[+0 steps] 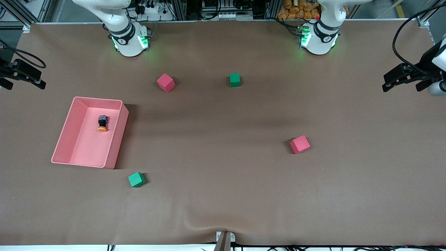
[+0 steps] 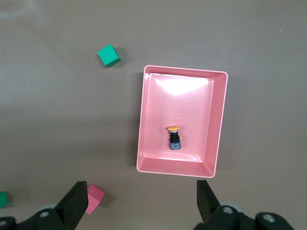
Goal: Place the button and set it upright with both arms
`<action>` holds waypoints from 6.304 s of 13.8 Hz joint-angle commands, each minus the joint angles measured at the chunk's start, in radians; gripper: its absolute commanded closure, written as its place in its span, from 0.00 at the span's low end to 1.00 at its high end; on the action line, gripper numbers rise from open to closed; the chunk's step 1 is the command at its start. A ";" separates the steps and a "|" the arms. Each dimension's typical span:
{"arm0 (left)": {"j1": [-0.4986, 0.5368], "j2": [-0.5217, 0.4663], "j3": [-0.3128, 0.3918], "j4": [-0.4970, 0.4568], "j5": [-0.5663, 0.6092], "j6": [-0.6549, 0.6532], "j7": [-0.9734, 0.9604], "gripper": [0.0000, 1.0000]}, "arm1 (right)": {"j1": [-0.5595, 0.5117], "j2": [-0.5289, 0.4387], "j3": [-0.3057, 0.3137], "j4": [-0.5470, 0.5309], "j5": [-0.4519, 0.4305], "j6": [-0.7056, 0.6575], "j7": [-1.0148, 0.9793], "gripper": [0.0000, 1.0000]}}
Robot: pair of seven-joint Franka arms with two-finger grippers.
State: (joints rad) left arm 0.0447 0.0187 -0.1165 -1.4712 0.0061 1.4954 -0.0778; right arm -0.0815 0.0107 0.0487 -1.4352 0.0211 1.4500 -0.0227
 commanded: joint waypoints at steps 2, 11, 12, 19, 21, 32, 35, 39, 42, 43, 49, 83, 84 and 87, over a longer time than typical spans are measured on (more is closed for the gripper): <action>0.009 -0.006 -0.003 0.008 -0.012 -0.006 0.018 0.00 | -0.018 0.015 0.007 0.022 -0.003 -0.017 -0.003 0.00; -0.008 0.009 -0.014 0.006 -0.014 -0.006 0.018 0.00 | -0.023 0.138 0.007 0.018 0.080 -0.031 -0.005 0.00; -0.009 0.012 -0.014 0.006 -0.014 -0.004 0.018 0.00 | -0.018 0.181 0.013 0.018 0.095 -0.011 -0.005 0.00; -0.020 0.026 -0.022 0.008 -0.015 -0.004 0.000 0.00 | 0.003 0.259 0.002 0.010 0.016 0.007 -0.006 0.00; -0.022 0.036 -0.023 0.008 -0.038 -0.004 0.000 0.00 | -0.001 0.262 0.003 -0.063 -0.030 0.038 -0.006 0.00; -0.020 0.046 -0.051 0.008 -0.046 0.009 -0.007 0.00 | -0.101 0.184 0.002 -0.591 -0.070 0.580 -0.060 0.00; -0.020 0.059 -0.055 0.008 -0.046 0.009 -0.005 0.00 | -0.124 0.190 0.003 -0.726 -0.070 0.764 -0.091 0.00; -0.020 0.096 -0.055 0.008 -0.044 0.009 -0.005 0.00 | -0.124 0.195 0.002 -0.757 -0.070 0.819 -0.100 0.00; -0.020 0.099 -0.055 0.008 -0.043 0.009 -0.003 0.00 | -0.124 0.190 0.002 -0.818 -0.070 0.901 -0.100 0.00; -0.019 0.099 -0.055 0.008 -0.043 0.009 -0.003 0.00 | -0.126 0.190 0.002 -0.840 -0.070 0.932 -0.102 0.00; -0.008 0.076 -0.055 0.009 -0.041 0.003 0.013 0.00 | -0.149 0.216 0.003 -0.901 -0.069 1.064 -0.086 0.00; 0.089 0.066 -0.068 0.055 -0.027 -0.043 0.070 0.00 | -0.129 0.314 0.007 -0.893 0.008 0.946 -0.181 0.82; 0.087 0.067 -0.068 0.054 -0.032 -0.043 0.066 0.00 | -0.129 0.313 0.007 -0.893 0.008 0.943 -0.181 0.89; 0.086 0.067 -0.068 0.057 -0.009 -0.038 0.067 0.00 | -0.130 0.313 0.007 -0.883 0.008 0.940 -0.181 1.00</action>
State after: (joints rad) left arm 0.1187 0.0929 -0.1765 -1.4165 -0.0044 1.4660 -0.0027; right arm -0.2074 0.3305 0.0506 -2.3243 0.0167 2.4032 -0.1851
